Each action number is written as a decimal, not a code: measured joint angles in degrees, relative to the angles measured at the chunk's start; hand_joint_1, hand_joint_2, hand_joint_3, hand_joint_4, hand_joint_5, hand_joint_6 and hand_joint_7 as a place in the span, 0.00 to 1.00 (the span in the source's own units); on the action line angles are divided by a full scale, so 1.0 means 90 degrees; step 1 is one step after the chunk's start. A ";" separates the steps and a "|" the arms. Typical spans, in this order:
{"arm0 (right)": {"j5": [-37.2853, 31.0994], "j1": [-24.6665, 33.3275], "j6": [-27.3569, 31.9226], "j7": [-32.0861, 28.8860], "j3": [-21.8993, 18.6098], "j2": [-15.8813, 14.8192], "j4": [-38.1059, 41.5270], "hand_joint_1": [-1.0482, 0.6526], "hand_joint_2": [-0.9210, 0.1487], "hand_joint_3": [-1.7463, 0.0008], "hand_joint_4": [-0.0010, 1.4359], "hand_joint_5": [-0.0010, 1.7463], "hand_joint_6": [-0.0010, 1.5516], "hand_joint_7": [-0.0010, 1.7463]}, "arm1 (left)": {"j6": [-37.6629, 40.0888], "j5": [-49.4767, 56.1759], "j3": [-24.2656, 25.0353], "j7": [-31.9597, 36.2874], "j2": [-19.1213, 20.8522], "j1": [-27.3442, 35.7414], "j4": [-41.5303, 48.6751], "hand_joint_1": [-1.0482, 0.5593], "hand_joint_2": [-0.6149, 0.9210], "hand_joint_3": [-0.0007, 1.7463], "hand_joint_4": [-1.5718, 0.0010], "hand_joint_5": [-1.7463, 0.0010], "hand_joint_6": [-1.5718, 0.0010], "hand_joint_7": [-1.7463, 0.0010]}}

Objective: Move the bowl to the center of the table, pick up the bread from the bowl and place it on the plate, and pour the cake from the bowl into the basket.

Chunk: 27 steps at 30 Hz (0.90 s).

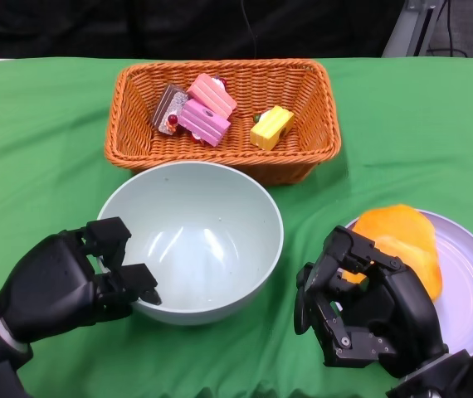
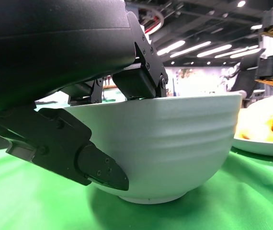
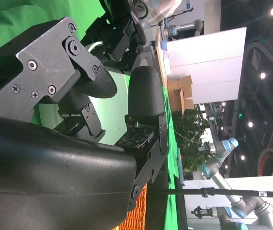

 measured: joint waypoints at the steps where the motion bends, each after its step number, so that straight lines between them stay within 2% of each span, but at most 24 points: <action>1: 0.0000 0.0000 0.0000 0.0000 -0.0004 0.0000 0.0002 0.62 0.44 0.21 0.57 1.00 0.39 0.90 | -0.0038 -0.0010 0.0005 -0.0053 0.0022 0.0000 -0.0004 0.47 1.00 0.04 0.49 0.57 0.38 0.94; 3: 0.0001 -0.0004 0.0000 0.0002 -0.0012 0.0000 0.0026 0.62 0.43 0.21 0.57 1.00 0.39 0.90 | -0.0123 -0.0041 0.0016 -0.0135 0.0070 0.0000 -0.0024 0.45 0.99 0.01 0.48 0.72 0.42 0.99; 4: 0.0001 -0.0005 0.0000 0.0004 -0.0015 0.0000 0.0042 0.62 0.43 0.21 0.57 1.00 0.39 0.90 | -0.0165 -0.0072 0.0022 -0.0168 0.0092 0.0000 -0.0036 0.45 0.99 0.01 0.48 0.75 0.43 0.99; 6: 0.0001 -0.0006 0.0000 0.0006 -0.0017 0.0001 0.0070 0.62 0.43 0.22 0.57 1.00 0.39 0.90 | -0.0237 -0.0129 0.0032 -0.0336 0.0143 -0.0001 -0.0064 0.41 0.98 0.00 0.52 0.87 0.53 1.00; 9: 0.0001 -0.0009 0.0000 0.0006 -0.0018 0.0001 0.0098 0.62 0.42 0.22 0.57 1.00 0.39 0.89 | -0.0347 -0.0193 0.0050 -0.0750 0.0266 -0.0001 -0.0151 0.33 0.98 0.00 0.59 0.96 0.61 1.00; 12: 0.0009 -0.0021 -0.0001 0.0035 -0.0022 0.0001 0.0132 0.62 0.41 0.22 0.57 1.00 0.39 0.89 | -0.0492 -0.0269 0.0123 -0.1122 0.0392 -0.0001 -0.0265 0.25 1.00 0.01 0.63 0.99 0.65 1.00; 13: 0.0032 -0.0027 -0.0001 0.0049 -0.0024 0.0001 0.0137 0.62 0.41 0.22 0.57 1.00 0.39 0.89 | -0.0538 -0.0320 0.0157 -0.1221 0.0417 0.0000 -0.0285 0.18 1.00 0.02 0.67 0.99 0.71 1.00; 15: 0.0050 -0.0040 -0.0001 0.0052 -0.0028 0.0002 0.0139 0.62 0.41 0.22 0.57 1.00 0.40 0.89 | -0.0663 -0.0474 0.0259 -0.1464 0.0467 0.0001 -0.0301 0.10 1.00 0.04 0.73 1.00 0.77 1.00; 18: 0.0050 -0.0042 0.0000 0.0051 -0.0031 0.0002 0.0141 0.61 0.42 0.22 0.57 1.00 0.40 0.89 | -0.0941 -0.0699 0.0433 -0.1782 0.0516 0.0004 -0.0320 0.02 1.00 0.12 0.84 1.00 0.86 1.00; 20: 0.0045 -0.0047 0.0000 0.0047 -0.0034 0.0002 0.0146 0.62 0.42 0.22 0.57 1.00 0.40 0.89 | -0.1336 -0.0972 0.0617 -0.2108 0.0519 0.0019 -0.0295 0.00 1.00 0.15 0.88 1.00 0.89 1.00; 21: 0.0041 -0.0047 0.0000 0.0041 -0.0034 0.0002 0.0147 0.62 0.42 0.22 0.57 1.00 0.40 0.89 | -0.1593 -0.1183 0.0740 -0.2352 0.0519 0.0030 -0.0263 0.00 1.00 0.16 0.88 1.00 0.90 1.00; 24: 0.0044 -0.0048 -0.0001 0.0040 -0.0037 0.0002 0.0149 0.62 0.42 0.22 0.57 1.00 0.40 0.89 | -0.2568 -0.2191 0.1284 -0.3625 0.0478 0.0102 0.0070 0.00 1.00 0.28 0.89 0.99 0.91 0.99; 27: 0.0050 -0.0048 -0.0002 0.0043 -0.0045 0.0003 0.0160 0.61 0.43 0.23 0.57 1.00 0.40 0.89 | -0.3437 -0.3722 0.2111 -0.5127 0.0185 0.0333 0.0580 0.05 1.00 0.21 0.80 0.97 0.83 0.98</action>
